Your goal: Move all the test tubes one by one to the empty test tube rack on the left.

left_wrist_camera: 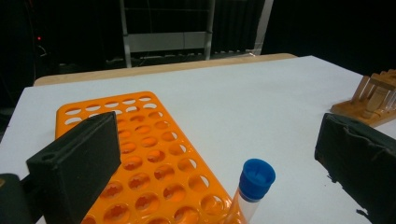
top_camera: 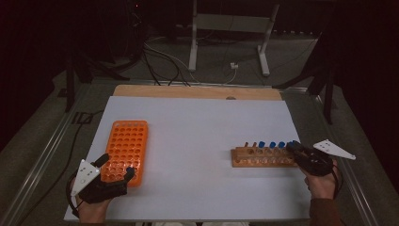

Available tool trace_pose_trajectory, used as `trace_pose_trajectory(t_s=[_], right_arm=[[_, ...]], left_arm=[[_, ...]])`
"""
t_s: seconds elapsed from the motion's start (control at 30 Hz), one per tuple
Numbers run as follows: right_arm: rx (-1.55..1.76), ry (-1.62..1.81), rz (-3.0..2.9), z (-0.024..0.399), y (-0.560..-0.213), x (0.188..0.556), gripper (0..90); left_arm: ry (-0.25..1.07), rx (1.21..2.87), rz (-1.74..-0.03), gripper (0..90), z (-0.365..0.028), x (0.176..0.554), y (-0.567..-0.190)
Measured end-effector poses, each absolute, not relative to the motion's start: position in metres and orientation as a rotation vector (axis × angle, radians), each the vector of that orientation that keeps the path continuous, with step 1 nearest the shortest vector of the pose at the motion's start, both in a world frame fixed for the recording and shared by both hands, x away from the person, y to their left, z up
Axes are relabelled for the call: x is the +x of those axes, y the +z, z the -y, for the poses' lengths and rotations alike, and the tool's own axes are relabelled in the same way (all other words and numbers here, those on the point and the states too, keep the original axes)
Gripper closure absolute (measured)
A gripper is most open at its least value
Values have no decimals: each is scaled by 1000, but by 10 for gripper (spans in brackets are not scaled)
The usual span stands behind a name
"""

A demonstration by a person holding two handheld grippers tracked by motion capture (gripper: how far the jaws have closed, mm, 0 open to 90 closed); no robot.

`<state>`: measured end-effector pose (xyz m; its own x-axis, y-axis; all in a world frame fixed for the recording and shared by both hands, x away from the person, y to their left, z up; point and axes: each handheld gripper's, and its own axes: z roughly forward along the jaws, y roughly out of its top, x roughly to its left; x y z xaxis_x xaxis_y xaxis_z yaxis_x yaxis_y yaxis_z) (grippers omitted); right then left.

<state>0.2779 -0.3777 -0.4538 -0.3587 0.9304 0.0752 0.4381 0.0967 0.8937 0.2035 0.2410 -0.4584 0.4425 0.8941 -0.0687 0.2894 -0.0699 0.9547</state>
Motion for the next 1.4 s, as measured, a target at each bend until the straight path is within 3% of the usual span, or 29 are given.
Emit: trace_pose_trajectory(t_s=[0.57,1.4], right_arm=[[1340,1195,-1884,372,-463,280,767],[1183,1270,-1830,361,-402,257,769]], left_arm=[[702,1616,-1062,15,-240,204,-459],[688,1573,-1044,16,-230,206,-443]])
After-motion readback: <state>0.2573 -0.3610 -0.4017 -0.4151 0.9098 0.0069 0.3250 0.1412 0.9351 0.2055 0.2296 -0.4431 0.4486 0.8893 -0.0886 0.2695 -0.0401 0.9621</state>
